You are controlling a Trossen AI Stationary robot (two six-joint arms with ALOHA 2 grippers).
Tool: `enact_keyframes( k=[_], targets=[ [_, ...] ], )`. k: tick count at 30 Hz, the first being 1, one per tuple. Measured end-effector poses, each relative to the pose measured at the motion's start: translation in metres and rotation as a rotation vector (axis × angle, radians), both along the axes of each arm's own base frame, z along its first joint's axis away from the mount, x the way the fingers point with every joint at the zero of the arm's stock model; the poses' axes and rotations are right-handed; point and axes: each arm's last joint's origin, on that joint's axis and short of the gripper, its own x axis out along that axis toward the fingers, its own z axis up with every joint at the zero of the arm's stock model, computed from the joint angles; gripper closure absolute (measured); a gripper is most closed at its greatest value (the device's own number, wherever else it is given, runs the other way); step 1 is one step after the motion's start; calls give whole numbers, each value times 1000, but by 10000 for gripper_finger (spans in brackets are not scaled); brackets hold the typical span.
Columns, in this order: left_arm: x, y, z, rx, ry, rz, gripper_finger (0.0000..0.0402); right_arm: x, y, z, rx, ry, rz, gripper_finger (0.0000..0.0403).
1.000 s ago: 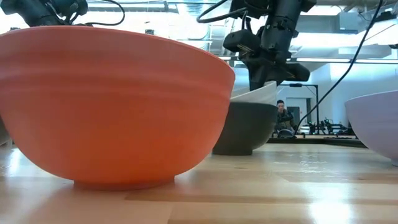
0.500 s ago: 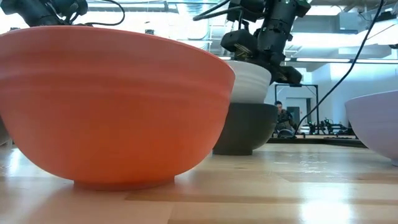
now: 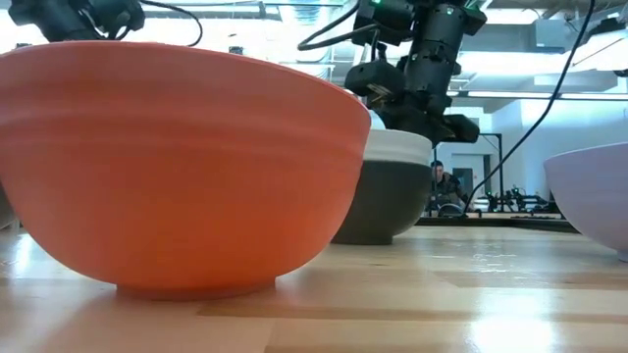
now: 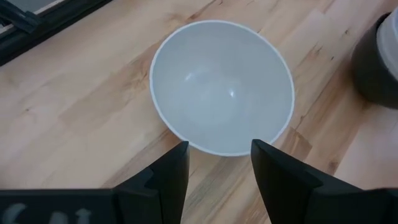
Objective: Nest bowls inside each other
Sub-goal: Stack the right white bowl on top of the right black bowl, then stack the white bowl on top of the white bowl
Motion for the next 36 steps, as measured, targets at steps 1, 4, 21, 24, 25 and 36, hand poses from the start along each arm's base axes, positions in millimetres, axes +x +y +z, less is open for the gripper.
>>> enact_keyframes(
  k=[1, 4, 21, 24, 25, 36],
  targets=[
    [1, 1, -1, -2, 7, -4, 237, 0, 0, 0, -9, 1, -3, 290],
    [4, 1, 2, 6, -35, -48, 237, -1, -1, 0, -21, 8, -9, 268],
    [-7, -16, 16, 117, -142, -61, 237, -8, -21, 38, -82, -68, -53, 168],
    [-9, -18, 16, 107, -148, -59, 237, -3, -30, 41, -89, -134, -80, 170],
    [-9, -19, 16, 102, -154, -58, 237, -1, -34, 43, -94, -168, -85, 171],
    [0, -25, 13, 71, -134, -102, 237, 52, -87, 75, -203, -290, -13, 168]
  ],
)
